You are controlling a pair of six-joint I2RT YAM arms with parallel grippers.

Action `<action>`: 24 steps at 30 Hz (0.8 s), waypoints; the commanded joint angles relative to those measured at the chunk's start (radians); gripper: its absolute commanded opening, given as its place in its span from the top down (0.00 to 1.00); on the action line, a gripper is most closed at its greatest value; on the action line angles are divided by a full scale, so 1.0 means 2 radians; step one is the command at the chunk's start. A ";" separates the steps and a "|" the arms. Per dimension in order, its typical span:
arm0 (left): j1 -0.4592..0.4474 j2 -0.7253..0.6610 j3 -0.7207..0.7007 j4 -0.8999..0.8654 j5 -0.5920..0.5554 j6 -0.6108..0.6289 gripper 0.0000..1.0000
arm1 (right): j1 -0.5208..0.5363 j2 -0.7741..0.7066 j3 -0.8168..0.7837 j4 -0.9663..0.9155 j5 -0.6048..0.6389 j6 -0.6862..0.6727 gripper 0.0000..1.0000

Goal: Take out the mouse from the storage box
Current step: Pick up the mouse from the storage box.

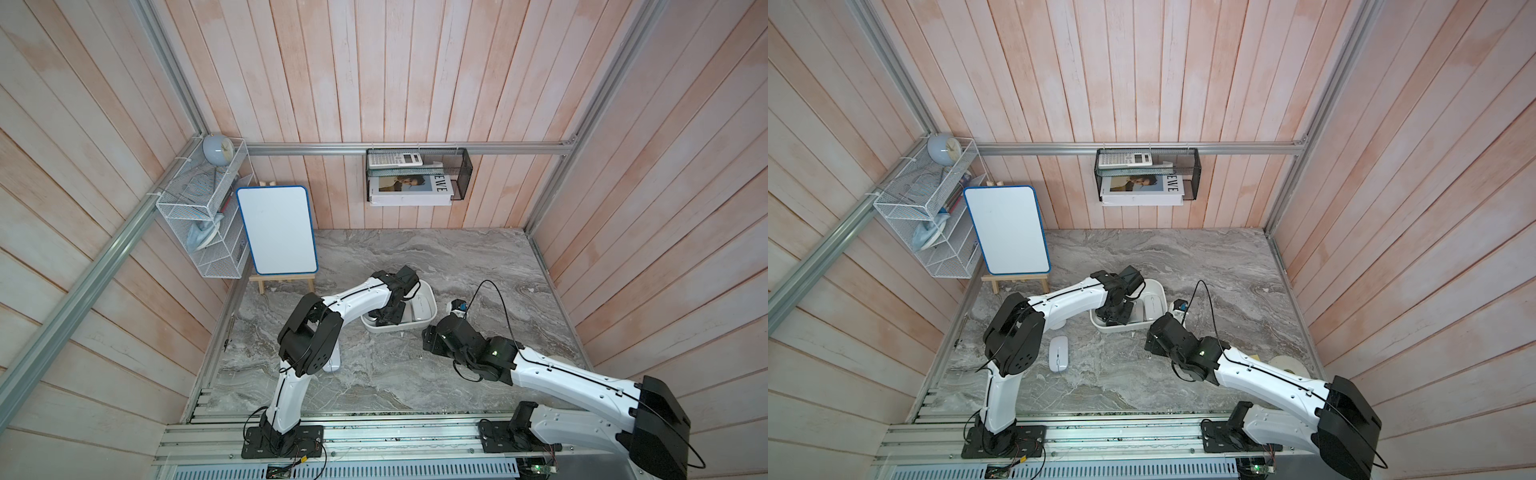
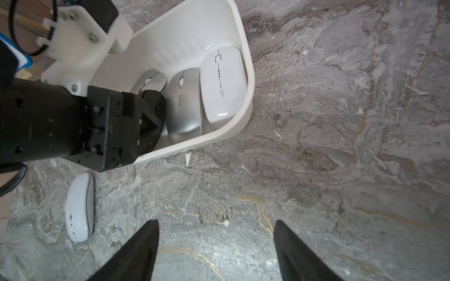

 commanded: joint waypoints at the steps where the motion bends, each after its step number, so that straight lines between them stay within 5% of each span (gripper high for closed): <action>1: 0.001 0.007 0.009 -0.002 0.002 0.003 0.54 | -0.003 0.003 0.012 -0.014 0.012 -0.010 0.21; 9: 0.002 0.005 0.010 0.002 -0.002 -0.003 0.73 | -0.003 0.003 0.010 -0.016 0.014 -0.005 0.21; 24: 0.001 -0.148 -0.045 0.060 -0.006 -0.060 0.82 | -0.004 -0.038 0.019 -0.058 0.045 -0.018 0.21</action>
